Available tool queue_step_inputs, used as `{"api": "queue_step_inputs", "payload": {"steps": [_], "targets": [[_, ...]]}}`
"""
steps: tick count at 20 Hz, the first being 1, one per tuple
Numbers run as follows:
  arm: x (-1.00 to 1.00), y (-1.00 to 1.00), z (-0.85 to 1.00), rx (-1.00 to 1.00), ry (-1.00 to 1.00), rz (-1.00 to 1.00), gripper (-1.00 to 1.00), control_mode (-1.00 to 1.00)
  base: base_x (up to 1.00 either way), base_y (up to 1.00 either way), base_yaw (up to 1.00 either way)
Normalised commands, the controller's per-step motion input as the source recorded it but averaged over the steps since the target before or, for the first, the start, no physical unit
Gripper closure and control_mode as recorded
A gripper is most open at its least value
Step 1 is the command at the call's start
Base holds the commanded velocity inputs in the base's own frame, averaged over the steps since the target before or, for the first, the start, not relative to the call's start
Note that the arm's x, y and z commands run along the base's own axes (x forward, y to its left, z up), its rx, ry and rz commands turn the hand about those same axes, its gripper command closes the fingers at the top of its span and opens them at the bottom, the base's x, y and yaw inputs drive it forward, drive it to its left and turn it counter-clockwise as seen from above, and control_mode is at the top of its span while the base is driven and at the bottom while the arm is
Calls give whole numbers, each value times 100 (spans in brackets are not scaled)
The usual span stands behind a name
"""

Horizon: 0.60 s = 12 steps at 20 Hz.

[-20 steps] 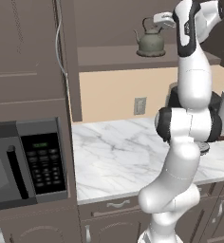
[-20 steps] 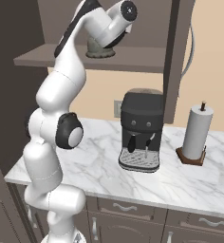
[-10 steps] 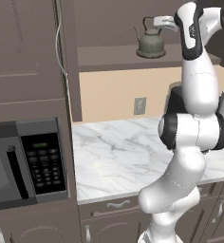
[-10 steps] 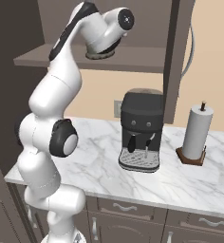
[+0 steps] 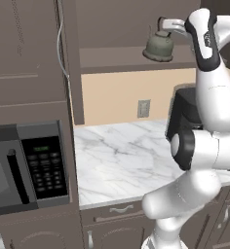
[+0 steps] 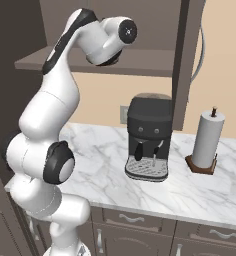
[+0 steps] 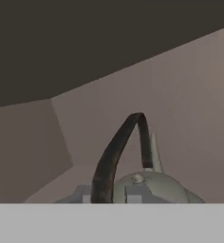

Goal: Open the cabinet, pick the kettle from the cabinet, and place it in the sink.

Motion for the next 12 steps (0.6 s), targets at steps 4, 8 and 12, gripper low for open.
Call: {"api": "queue_step_inputs", "payload": {"steps": [4, 8, 12], "targets": [[-52, 0, 21, 6, 11, 0, 100, -100, 0, 0, 0], [-56, 0, 16, 1, 10, 0, 100, -100, 0, 0, 0], [-64, 0, 9, 0, 11, 0, 100, -100, 0, 0, 0]]}}
